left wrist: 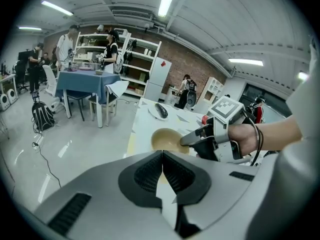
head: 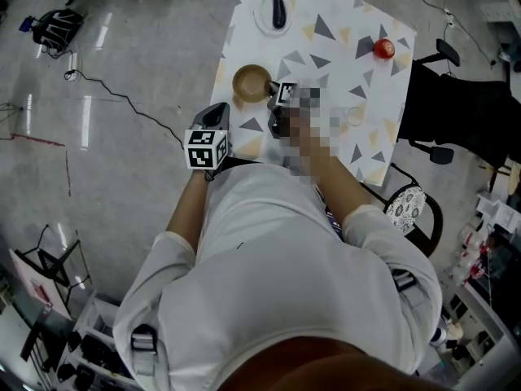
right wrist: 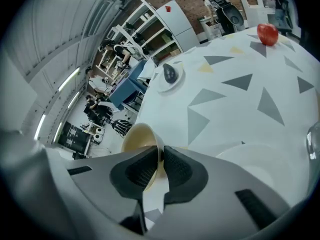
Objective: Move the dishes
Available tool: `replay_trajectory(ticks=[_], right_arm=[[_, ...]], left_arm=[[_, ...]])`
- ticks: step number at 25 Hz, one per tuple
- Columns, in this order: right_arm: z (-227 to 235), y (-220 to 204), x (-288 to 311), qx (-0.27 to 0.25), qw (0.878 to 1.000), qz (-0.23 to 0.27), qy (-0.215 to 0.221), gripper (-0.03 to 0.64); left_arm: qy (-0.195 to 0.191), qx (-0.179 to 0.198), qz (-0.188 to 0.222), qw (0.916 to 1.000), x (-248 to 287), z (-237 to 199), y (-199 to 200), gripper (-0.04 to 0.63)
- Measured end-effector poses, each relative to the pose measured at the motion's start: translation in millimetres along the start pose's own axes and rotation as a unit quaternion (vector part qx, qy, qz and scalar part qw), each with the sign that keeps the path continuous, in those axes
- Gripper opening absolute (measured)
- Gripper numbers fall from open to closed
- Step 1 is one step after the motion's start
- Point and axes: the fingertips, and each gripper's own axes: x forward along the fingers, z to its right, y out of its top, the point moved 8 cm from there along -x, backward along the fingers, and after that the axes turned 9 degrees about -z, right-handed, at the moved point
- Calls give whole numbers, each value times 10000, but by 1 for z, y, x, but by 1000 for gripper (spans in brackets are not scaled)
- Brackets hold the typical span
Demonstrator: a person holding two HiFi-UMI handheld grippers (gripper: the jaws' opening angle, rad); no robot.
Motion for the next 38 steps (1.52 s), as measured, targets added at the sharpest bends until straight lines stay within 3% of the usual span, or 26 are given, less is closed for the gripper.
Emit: replay_trajectory(ticks=[5, 9, 12, 17, 23, 28, 34, 38], right_arm=[[10, -4, 3, 365, 9992, 133, 123, 41], [10, -10, -6, -182, 9998, -38, 114, 213], [13, -14, -22, -301, 9995, 118, 28, 213], [27, -21, -59, -524, 9977, 335, -283, 154], [47, -38, -103, -940, 9889, 833, -794, 0], [57, -49, -142, -1368, 9794, 1372, -575, -3], [63, -47, -181, -1790, 9598, 1927, -975, -3], [54, -35, -208, -2240, 9380, 2337, -1236, -3]], left_arm=[[-231, 207, -87, 9995, 10, 5, 5, 20], [-413, 350, -174, 9984, 18, 14, 13, 20], [-550, 421, -172, 9975, 20, 25, 21, 20], [-828, 711, -156, 9939, 33, 53, 43, 20], [-1126, 976, -221, 9886, 48, 92, 54, 20], [-1262, 1038, -167, 9864, 55, 120, 60, 20], [-1347, 1091, 146, 9848, 48, 148, 72, 20], [-1351, 1093, 610, 9829, 35, 166, 95, 20]])
